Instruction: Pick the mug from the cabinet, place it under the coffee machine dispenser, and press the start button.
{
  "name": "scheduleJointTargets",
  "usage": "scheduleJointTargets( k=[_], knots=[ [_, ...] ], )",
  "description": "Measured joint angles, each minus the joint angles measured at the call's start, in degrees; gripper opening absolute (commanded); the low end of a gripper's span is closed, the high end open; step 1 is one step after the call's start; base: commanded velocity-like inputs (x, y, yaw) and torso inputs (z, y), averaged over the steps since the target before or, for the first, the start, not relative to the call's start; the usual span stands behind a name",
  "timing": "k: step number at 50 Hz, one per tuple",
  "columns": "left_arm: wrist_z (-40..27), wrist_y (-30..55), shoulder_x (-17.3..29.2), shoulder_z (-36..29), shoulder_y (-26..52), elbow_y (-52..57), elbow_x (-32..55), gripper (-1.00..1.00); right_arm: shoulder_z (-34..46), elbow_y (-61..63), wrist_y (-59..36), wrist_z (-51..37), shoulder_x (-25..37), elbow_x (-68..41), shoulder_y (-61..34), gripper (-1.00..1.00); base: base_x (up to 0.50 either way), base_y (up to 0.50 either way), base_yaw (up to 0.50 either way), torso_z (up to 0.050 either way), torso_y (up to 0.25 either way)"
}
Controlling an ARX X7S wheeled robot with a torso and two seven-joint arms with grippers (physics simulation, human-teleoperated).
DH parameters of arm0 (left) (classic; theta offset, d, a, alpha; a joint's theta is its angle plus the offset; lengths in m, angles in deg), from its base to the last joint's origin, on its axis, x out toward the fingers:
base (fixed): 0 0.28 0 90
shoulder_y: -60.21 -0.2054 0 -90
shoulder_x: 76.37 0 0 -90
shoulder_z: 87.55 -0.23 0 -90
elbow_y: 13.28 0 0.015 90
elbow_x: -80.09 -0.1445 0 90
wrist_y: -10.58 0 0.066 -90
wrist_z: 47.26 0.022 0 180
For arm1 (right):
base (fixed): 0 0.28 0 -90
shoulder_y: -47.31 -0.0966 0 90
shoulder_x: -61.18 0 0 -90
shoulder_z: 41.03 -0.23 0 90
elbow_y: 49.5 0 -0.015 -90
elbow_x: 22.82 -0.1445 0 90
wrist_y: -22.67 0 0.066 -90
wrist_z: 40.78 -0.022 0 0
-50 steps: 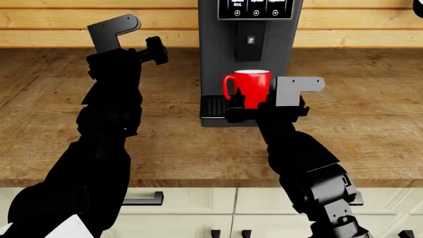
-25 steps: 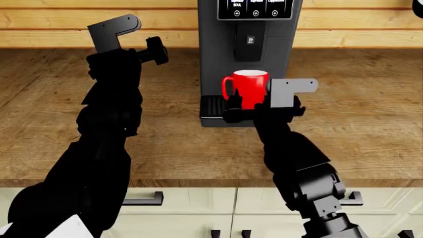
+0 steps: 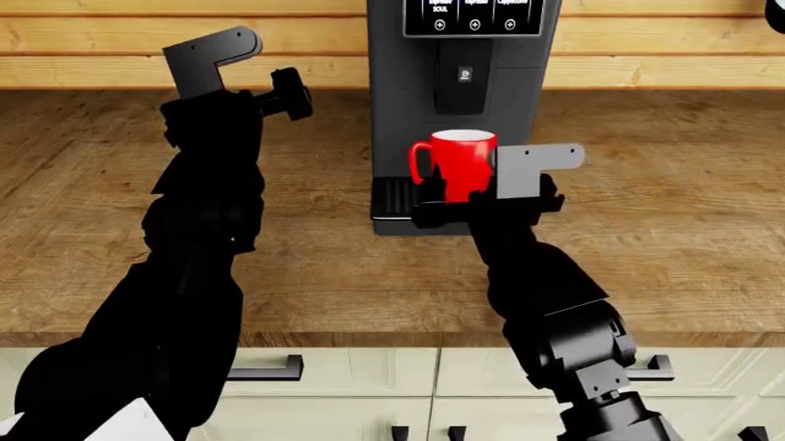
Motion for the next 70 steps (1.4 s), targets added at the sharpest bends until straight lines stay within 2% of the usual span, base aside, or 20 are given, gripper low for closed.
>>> scheduleJointTargets(
  k=[28,49,70],
  knots=[
    [-0.1,-0.1,0.0,-0.1,0.0,0.0,0.1,1.00,-0.5,6.1,-6.1,-2.2,2.5,-6.5,1.1,1.00,0.00,0.00,0.00,0.000,0.000],
    [-0.1,-0.1,0.0,-0.1,0.0,0.0,0.2,1.00,0.4,8.6,-15.6,-3.9,2.8,-6.4,-1.8,1.00,0.00,0.00,0.00,0.000,0.000],
    [0.0,-0.1,0.0,-0.1,0.0,0.0,0.2,1.00,-1.3,16.9,-27.3,-10.2,3.6,-11.5,-1.0,1.00,0.00,0.00,0.00,-0.001,0.000]
  ],
)
